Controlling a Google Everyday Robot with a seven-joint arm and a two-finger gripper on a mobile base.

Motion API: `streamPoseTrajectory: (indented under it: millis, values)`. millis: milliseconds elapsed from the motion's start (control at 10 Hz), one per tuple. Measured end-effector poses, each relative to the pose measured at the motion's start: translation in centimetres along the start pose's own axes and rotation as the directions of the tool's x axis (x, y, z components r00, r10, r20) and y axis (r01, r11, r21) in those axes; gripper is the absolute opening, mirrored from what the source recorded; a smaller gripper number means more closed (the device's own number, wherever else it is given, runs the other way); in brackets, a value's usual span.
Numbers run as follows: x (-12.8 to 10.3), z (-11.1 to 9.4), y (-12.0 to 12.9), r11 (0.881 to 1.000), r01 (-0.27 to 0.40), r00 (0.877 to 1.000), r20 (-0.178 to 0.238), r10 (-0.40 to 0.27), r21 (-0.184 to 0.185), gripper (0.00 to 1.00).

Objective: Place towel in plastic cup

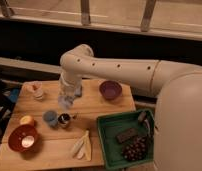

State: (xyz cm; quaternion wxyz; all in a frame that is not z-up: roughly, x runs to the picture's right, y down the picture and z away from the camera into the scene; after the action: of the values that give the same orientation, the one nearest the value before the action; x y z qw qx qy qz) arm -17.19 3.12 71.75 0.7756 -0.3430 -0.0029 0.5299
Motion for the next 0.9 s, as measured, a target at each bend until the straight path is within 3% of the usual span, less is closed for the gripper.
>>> streamPoseTrajectory:
  millis: [200, 400, 600, 900]
  values:
    - [-0.1, 1.4, 3.4, 0.996, 0.072, 0.997, -0.026, -0.074, -0.050, 0.00]
    - [-0.7, 2.9, 6.6, 0.985, 0.144, 0.986, -0.066, -0.151, -0.099, 0.02]
    - [-0.9, 4.6, 7.8, 0.978, 0.176, 0.975, -0.115, -0.189, -0.115, 0.21]
    - [-0.8, 7.4, 7.5, 0.978, 0.178, 0.964, -0.181, -0.196, -0.110, 0.49]
